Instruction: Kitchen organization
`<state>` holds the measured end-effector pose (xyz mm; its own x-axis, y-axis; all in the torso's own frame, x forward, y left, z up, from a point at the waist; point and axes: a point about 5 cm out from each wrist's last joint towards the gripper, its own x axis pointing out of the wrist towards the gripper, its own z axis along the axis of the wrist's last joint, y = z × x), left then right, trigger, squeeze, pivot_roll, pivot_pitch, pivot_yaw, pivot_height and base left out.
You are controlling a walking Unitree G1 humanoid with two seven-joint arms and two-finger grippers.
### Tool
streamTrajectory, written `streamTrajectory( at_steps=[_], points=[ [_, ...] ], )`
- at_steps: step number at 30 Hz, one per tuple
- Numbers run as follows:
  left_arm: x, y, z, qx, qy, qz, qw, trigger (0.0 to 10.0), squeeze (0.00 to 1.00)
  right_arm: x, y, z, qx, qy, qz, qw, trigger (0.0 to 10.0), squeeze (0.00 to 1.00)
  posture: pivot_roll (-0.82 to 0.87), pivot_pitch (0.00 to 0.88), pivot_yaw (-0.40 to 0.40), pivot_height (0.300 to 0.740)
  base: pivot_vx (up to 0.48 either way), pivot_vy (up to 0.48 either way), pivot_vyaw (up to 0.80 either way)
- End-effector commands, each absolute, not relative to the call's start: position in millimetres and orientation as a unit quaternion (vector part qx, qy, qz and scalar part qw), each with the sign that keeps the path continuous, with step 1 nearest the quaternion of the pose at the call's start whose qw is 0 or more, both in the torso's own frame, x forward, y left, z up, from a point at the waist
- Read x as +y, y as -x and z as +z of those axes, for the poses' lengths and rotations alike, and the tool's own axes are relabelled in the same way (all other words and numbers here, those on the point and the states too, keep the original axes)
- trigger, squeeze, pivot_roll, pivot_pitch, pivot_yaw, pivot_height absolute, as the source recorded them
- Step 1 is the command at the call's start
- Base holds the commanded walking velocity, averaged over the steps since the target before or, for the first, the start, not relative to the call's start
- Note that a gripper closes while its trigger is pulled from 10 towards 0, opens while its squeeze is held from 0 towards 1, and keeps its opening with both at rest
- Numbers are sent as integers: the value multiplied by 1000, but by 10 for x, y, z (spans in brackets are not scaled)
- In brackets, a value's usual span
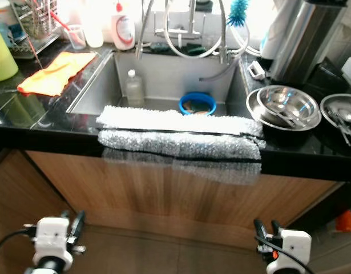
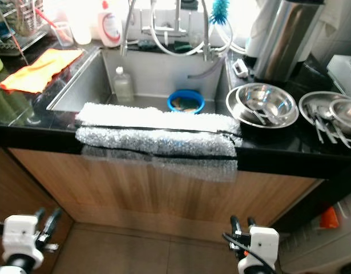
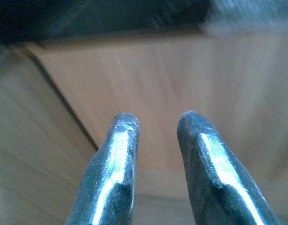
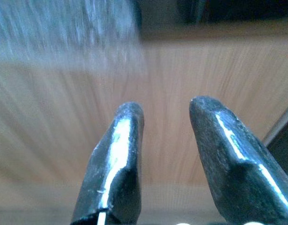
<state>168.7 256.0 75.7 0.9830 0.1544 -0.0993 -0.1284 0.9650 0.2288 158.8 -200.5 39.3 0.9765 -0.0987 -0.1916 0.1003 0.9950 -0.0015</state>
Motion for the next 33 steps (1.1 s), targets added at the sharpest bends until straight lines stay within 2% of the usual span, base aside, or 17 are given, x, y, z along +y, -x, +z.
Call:
streamTrajectory(
  at_steps=[1,9,16,17,18,22,23,24,25,26,33],
  points=[
    [2628,-1716,951,33,-115,100,988,10000,0,-1979,-1632,542,79,5,-48,996,10000,0,-68,0,12,740,0,0,0],
    [2576,-2052,1494,-71,-141,127,979,10000,0,-1971,-1918,962,4,32,-52,998,10000,0,-63,19,3,740,0,0,0],
    [2562,-2042,1531,-62,-139,132,979,10000,0,-1962,-1906,1004,14,31,-55,998,10000,0,-63,19,3,740,0,0,0],
    [2286,-2391,1831,-127,-117,73,982,10000,0,-1926,-2190,1234,-39,26,-48,998,10000,0,-51,47,-19,740,0,0,0],
    [2165,-2497,1931,-147,-117,47,981,10000,0,-1909,-2279,1308,-54,25,-47,997,10000,0,-53,48,-23,740,0,0,0],
    [1936,-2657,1987,-159,-122,1,980,10000,0,-1879,-2382,1420,-78,22,-52,995,10000,0,-69,57,-17,740,0,0,0],
    [1886,-2700,2016,-165,-116,-3,979,10000,0,-1874,-2418,1471,-89,21,-54,994,10000,325,-79,56,-17,740,0,0,0],
    [1870,-2715,2030,-167,-111,-3,980,10000,0,-1873,-2431,1489,-92,21,-55,994,10000,729,-79,56,-17,740,0,0,0],
    [1848,-2723,2049,-170,-110,-6,979,10000,0,-1875,-2441,1507,-96,18,-57,994,10000,929,-79,57,-18,740,0,0,0],
    [1809,-2743,2079,-174,-108,-12,979,10000,0,-1877,-2457,1524,-99,12,-58,993,10000,1000,-74,58,-20,740,0,0,0],
    [1687,-2843,2115,-185,-88,-24,978,10000,0,-1840,-2518,1504,-99,6,-56,993,10000,1000,-71,63,-23,740,0,0,0]
  ],
)
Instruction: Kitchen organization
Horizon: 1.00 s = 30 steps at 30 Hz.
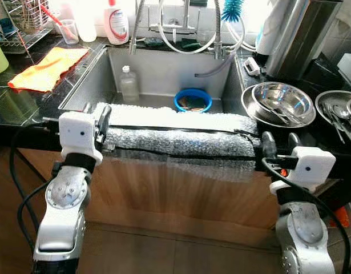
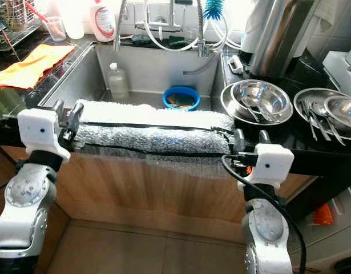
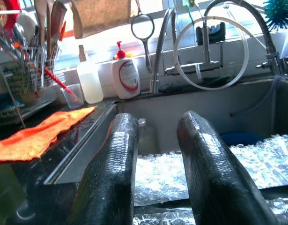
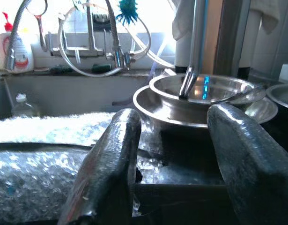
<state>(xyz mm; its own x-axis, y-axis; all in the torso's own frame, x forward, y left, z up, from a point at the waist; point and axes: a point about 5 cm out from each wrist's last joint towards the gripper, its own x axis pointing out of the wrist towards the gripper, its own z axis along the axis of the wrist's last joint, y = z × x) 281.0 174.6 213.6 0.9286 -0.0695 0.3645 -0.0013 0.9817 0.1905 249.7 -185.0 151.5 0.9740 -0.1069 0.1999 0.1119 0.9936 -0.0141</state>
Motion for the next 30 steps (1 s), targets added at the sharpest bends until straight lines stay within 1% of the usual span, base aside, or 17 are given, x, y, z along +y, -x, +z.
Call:
streamTrajectory(
  at_steps=[1,2,4,10,11,12,13,21,24,30],
  points=[
    [1648,-2863,2111,-187,-89,-32,978,10000,0,-1822,-2541,1511,-102,7,-51,993,10000,1000,-70,62,-22,740,0,0,0],
    [1648,-2863,2111,-187,-89,-32,978,10000,0,-1822,-2541,1511,-102,7,-51,993,10000,1000,-70,62,-22,740,0,0,0],
    [1562,-2909,2090,-187,-84,-50,977,10000,0,-1811,-2618,1547,-108,6,-49,993,10000,1000,-73,63,-22,740,0,0,0],
    [1548,-2959,2103,-190,-84,-54,977,10000,0,-1835,-2685,1575,-114,7,-56,992,10000,1000,-71,62,-22,740,0,0,0],
    [1547,-2972,2102,-190,-84,-55,977,10000,0,-1840,-2702,1577,-114,10,-58,992,10000,863,-73,58,-20,740,0,0,0],
    [1545,-2980,2100,-191,-83,-55,977,10000,0,-1844,-2713,1579,-115,13,-60,991,10000,863,-73,56,-20,740,0,0,0],
    [1537,-2994,2096,-191,-82,-59,976,10000,0,-1858,-2728,1582,-115,13,-66,991,10000,0,-70,51,-22,740,0,0,0],
    [1528,-3032,2070,-192,-90,-65,975,10000,0,-1838,-2763,1563,-114,8,-70,991,10000,0,-73,39,-21,740,0,0,0],
    [1521,-3051,2069,-196,-89,-69,974,10000,0,-1855,-2812,1599,-122,11,-73,990,10000,0,-73,23,-19,740,0,0,0],
    [1515,-3066,2043,-195,-90,-73,974,10000,0,-1911,-2875,1626,-127,14,-83,988,10000,0,-67,19,-20,740,0,0,0]
  ],
)
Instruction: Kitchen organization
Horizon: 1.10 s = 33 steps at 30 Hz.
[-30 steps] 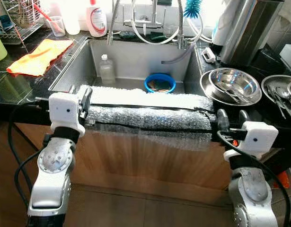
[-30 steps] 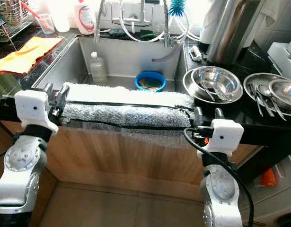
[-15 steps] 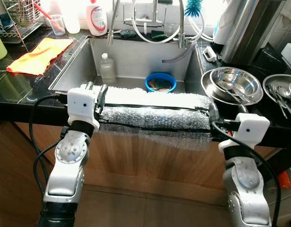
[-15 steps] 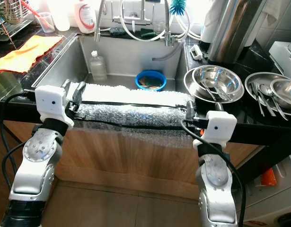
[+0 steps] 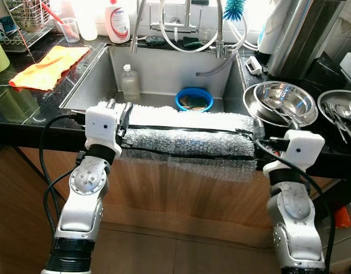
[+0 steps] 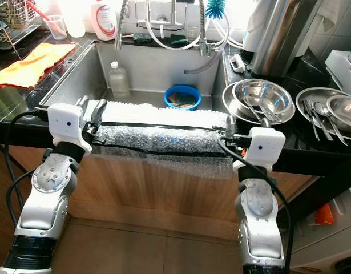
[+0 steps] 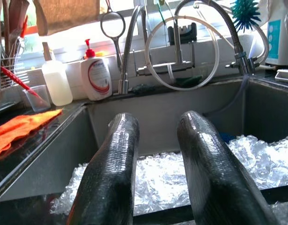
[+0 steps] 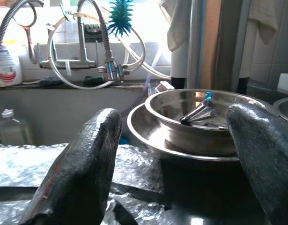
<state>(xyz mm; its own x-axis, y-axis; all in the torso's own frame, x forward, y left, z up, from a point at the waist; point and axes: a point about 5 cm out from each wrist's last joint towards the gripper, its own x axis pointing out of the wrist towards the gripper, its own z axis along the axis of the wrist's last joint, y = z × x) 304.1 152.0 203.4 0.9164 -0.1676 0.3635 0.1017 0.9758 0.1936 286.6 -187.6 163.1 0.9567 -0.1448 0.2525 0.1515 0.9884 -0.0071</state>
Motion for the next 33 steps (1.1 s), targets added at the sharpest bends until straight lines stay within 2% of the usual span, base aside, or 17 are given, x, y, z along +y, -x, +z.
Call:
streamTrajectory(
  at_steps=[1,4,6,7,8,9,10,11,14,15,16,23,24,25,26,33],
  points=[
    [1515,-3070,2040,-195,-90,-74,974,10000,0,-1919,-2891,1635,-128,15,-85,988,10000,0,-64,26,-18,740,0,0,0],
    [1512,-3082,2036,-195,-90,-76,974,10000,0,-1927,-2917,1645,-130,16,-86,988,10000,0,-62,28,-18,740,0,0,0],
    [1510,-3111,2031,-196,-89,-76,974,10000,0,-1931,-2947,1652,-132,17,-89,987,3804,0,-60,38,-18,740,0,0,0],
    [1509,-3121,2030,-197,-88,-76,974,10000,0,-1932,-2954,1657,-133,17,-90,987,392,0,-60,39,-18,740,0,0,0],
    [1504,-3131,2029,-198,-86,-76,974,10000,0,-1934,-2963,1663,-134,17,-91,987,0,0,-61,43,-18,740,0,0,0],
    [1498,-3142,2032,-199,-85,-76,973,10000,0,-1935,-2971,1668,-136,17,-93,986,0,0,-62,44,-17,740,0,0,0],
    [1490,-3152,2035,-200,-85,-77,973,10000,0,-1939,-2979,1672,-136,17,-94,986,471,0,-62,44,-17,740,0,0,0],
    [1470,-3177,2048,-203,-84,-78,972,10000,0,-1947,-2997,1677,-138,19,-96,986,0,0,-64,48,-16,740,0,0,0],
    [1448,-3201,2063,-207,-81,-80,972,10000,0,-1953,-3012,1686,-141,20,-97,985,196,0,-61,51,-15,740,0,0,0],
    [1442,-3210,2069,-208,-80,-81,971,10000,0,-1957,-3019,1688,-141,20,-98,985,2196,0,-62,52,-14,740,0,0,0],
    [1435,-3230,2084,-211,-78,-80,971,10000,0,-1966,-3036,1692,-141,21,-101,985,10000,0,-63,53,-13,740,0,0,0],
    [1419,-3271,2092,-217,-73,-79,970,10000,0,-1980,-3070,1724,-149,19,-111,983,10000,0,-67,52,-13,740,0,0,0],
    [1416,-3273,2092,-218,-73,-79,970,10000,0,-1980,-3074,1727,-150,18,-111,982,5255,0,-65,52,-13,740,0,0,0],
    [1415,-3274,2092,-218,-73,-80,970,10000,0,-1980,-3075,1729,-151,18,-110,982,5255,0,-64,53,-13,740,0,0,0],
    [1413,-3276,2092,-218,-74,-80,970,10000,0,-1980,-3078,1731,-152,17,-110,982,0,0,-64,53,-13,740,0,0,0],
    [1416,-3277,2081,-219,-74,-82,970,10000,0,-1957,-3091,1716,-151,15,-108,983,0,0,-59,54,-13,740,0,0,0]
  ],
)
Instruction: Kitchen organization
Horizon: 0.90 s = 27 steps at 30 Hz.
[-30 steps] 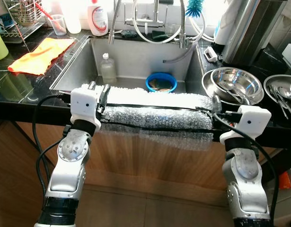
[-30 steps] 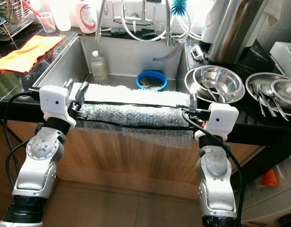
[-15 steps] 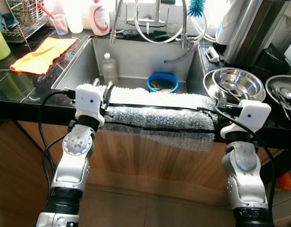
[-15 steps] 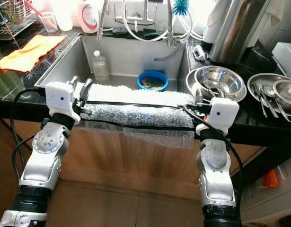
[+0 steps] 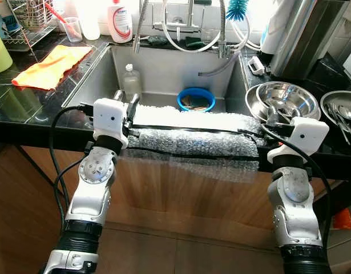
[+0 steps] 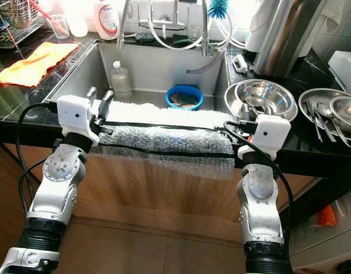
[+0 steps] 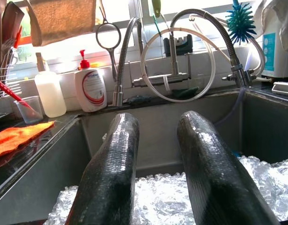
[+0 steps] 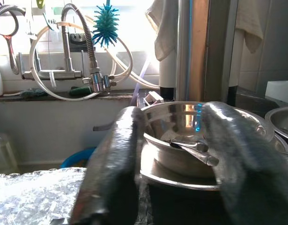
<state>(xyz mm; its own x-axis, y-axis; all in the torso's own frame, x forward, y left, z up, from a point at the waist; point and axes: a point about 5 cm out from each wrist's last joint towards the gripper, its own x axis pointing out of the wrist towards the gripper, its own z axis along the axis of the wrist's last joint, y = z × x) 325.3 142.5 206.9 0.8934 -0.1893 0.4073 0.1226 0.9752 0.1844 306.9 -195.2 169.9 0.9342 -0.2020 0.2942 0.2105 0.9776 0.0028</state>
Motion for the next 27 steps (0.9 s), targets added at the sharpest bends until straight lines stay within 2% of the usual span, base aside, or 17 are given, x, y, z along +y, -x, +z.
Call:
streamTrajectory(
  at_steps=[1,27],
  points=[
    [1418,-3278,2079,-219,-75,-82,970,10000,0,-1951,-3092,1709,-149,15,-107,983,0,0,-59,54,-13,740,0,0,0],
    [1386,-3270,2068,-222,-68,-88,969,10000,0,-1949,-3113,1819,-175,28,-108,978,0,0,-58,35,-15,740,0,0,0]
  ],
)
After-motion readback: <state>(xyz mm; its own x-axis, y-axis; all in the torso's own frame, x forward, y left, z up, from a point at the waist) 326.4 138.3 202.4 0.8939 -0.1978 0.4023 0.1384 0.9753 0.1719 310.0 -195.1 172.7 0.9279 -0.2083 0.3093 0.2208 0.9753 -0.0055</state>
